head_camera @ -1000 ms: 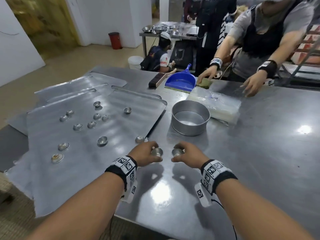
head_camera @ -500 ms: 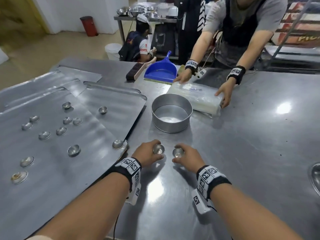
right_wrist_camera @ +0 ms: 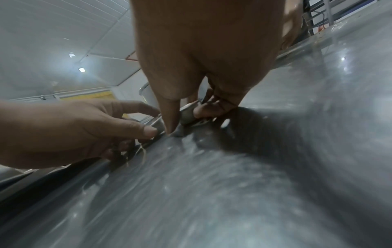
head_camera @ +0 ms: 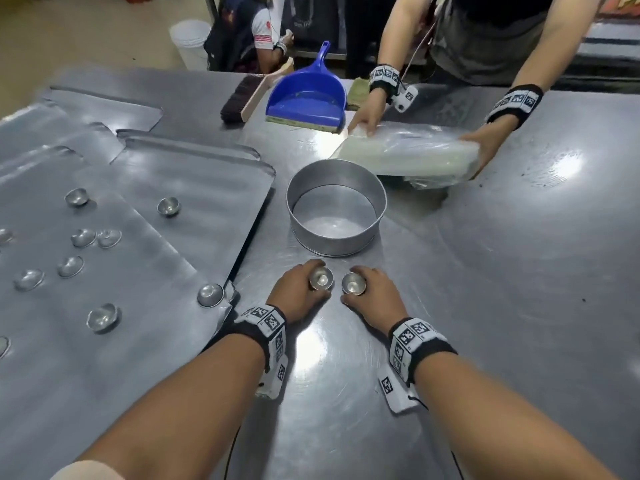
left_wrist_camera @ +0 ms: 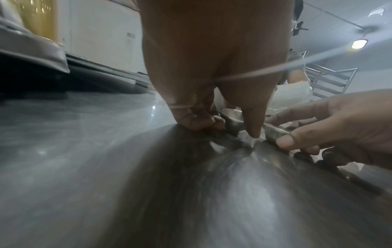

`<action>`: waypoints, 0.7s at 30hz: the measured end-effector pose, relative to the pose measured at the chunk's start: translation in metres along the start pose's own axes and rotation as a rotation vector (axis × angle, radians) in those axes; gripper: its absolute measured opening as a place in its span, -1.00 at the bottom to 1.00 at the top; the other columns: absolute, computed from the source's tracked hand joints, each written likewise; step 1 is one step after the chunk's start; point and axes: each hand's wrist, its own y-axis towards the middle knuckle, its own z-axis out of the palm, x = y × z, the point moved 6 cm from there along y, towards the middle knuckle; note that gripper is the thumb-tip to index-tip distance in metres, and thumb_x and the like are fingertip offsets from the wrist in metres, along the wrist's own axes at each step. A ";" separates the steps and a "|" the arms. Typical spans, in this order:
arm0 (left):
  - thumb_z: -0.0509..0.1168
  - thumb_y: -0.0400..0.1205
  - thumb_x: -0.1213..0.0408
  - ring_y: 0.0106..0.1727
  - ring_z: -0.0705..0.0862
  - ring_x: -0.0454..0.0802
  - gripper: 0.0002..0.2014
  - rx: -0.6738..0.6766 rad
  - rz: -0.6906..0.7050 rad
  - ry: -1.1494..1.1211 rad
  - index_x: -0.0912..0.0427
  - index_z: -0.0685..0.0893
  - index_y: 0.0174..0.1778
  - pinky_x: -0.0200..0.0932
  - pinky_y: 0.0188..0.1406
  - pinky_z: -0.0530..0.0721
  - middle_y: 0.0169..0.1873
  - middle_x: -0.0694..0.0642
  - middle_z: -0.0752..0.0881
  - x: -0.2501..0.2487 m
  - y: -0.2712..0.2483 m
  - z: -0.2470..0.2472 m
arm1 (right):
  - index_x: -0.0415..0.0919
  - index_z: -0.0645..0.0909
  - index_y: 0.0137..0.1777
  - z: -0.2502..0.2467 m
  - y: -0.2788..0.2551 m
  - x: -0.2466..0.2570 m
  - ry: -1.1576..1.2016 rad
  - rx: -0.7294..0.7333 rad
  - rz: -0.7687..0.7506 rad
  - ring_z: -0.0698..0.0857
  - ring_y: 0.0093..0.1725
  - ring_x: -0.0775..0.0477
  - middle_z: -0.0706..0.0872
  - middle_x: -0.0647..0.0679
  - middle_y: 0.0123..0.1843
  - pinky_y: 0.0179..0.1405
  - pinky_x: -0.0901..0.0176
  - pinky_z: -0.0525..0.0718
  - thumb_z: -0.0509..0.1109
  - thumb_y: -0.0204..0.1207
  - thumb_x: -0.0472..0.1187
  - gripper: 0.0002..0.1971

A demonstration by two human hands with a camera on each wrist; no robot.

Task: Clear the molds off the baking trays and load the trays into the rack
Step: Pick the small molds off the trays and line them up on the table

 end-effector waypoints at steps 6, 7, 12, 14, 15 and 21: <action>0.60 0.39 -0.06 0.12 0.71 -0.18 -0.21 -0.072 -0.026 -0.104 -0.12 0.46 0.53 -0.14 0.14 0.66 0.22 -0.13 0.73 0.010 0.014 -0.002 | 0.04 0.48 0.54 0.000 0.016 -0.002 0.073 -0.048 -0.017 0.65 0.24 0.03 0.61 0.05 0.36 0.20 0.16 0.58 0.67 0.31 0.08 -0.21; 0.63 0.37 -0.04 0.08 0.71 -0.32 -0.23 -0.090 -0.047 -0.145 -0.10 0.49 0.50 -0.24 0.10 0.65 0.16 -0.20 0.73 0.012 0.014 -0.002 | 0.04 0.49 0.54 -0.001 0.016 -0.004 0.131 -0.061 -0.014 0.66 0.23 0.08 0.61 0.10 0.36 0.22 0.17 0.61 0.68 0.30 0.08 -0.21; 0.62 0.40 -0.04 -0.03 0.64 -0.47 -0.48 -0.155 -0.090 -0.190 -0.11 0.64 0.25 -0.41 -0.12 0.52 -0.04 -0.31 0.71 0.013 0.008 -0.003 | 0.05 0.59 0.44 0.000 0.012 -0.014 0.310 -0.105 0.027 0.72 0.08 0.25 0.72 0.20 0.24 0.08 0.34 0.65 0.70 0.31 0.02 -0.33; 0.59 0.43 -0.04 0.01 0.64 -0.42 -0.51 -0.168 -0.072 -0.194 -0.10 0.65 0.26 -0.37 -0.08 0.54 0.01 -0.26 0.72 0.011 0.008 -0.002 | 0.06 0.62 0.40 0.001 0.012 -0.017 0.344 -0.111 0.040 0.74 0.00 0.30 0.77 0.22 0.14 0.03 0.34 0.68 0.70 0.32 0.00 -0.38; 0.58 0.44 -0.03 0.02 0.63 -0.44 -0.51 -0.171 -0.063 -0.193 -0.10 0.66 0.28 -0.39 -0.08 0.53 0.04 -0.24 0.71 0.011 0.008 -0.002 | 0.06 0.64 0.39 0.002 0.013 -0.018 0.362 -0.111 0.041 0.74 -0.04 0.30 0.77 0.22 0.11 0.02 0.33 0.68 0.70 0.33 -0.01 -0.40; 0.56 0.48 -0.06 -0.05 0.61 -0.39 -0.43 -0.189 -0.034 -0.159 -0.17 0.62 0.42 -0.43 -0.13 0.46 0.01 -0.18 0.67 0.011 0.012 -0.001 | 0.13 0.62 0.42 0.004 0.018 -0.016 0.381 -0.138 -0.004 0.73 -0.09 0.15 0.69 0.22 0.21 0.07 0.14 0.73 0.65 0.40 -0.04 -0.43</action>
